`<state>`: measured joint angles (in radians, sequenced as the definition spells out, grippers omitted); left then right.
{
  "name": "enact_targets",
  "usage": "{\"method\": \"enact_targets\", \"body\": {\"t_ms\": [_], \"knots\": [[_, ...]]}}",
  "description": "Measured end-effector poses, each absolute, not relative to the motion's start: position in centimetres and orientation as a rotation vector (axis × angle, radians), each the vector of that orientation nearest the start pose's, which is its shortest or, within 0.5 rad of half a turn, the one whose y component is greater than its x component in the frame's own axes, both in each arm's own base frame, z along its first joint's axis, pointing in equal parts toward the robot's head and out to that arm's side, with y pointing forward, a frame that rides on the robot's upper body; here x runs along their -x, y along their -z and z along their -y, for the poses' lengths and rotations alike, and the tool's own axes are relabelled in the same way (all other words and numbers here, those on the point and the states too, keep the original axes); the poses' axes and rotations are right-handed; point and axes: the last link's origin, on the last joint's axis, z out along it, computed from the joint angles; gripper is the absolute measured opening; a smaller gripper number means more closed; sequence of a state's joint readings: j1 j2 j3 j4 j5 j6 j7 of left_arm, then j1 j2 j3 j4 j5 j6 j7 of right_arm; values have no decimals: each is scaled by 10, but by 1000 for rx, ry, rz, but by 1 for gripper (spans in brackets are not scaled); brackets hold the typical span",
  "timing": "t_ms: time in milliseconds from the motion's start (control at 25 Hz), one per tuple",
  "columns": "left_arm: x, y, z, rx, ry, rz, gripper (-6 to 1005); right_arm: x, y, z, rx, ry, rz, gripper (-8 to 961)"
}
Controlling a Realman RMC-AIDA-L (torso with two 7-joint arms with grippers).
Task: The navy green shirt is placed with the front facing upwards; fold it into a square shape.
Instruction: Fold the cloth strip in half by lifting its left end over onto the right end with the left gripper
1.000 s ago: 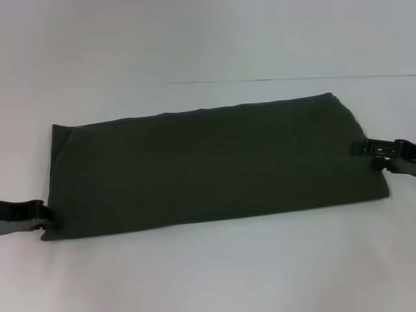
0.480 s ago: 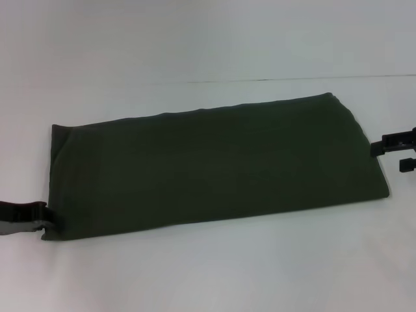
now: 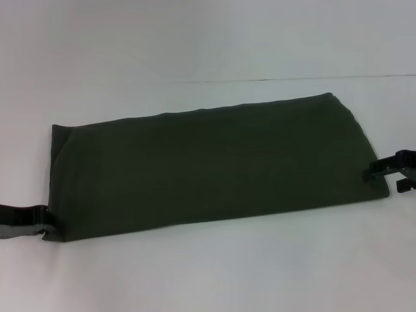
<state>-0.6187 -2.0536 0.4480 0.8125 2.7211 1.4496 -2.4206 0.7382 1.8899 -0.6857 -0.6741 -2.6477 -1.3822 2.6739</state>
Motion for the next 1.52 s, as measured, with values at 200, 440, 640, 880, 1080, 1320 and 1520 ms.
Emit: {"method": "enact_targets", "body": {"t_ms": [200,440,640,880,1080,1320,1520], "knots": [[332,-42,-341,2050,81,1852,91,-310,-72,-394,1948,27,-1850,923],[331,-42,-341,2053,86,1854,91,-308,-61,-395,1955,17,-1834,923],[331,-42,-341,2053,86,1854,91,-307,-55,-396,1958,18,-1822,922],[331,-42,-341,2054,86,1853,92,-309,-51,-396,1953,21,-1815,922],[331,-42,-341,2055,86,1852,92,-308,-48,-397,1955,19,-1813,919],[330,-43,-343,2058,87,1846,91,-307,-47,-397,1960,32,-1801,825],[329,-43,-344,2060,87,1844,92,-308,-45,-395,1975,77,-1787,617]]}}
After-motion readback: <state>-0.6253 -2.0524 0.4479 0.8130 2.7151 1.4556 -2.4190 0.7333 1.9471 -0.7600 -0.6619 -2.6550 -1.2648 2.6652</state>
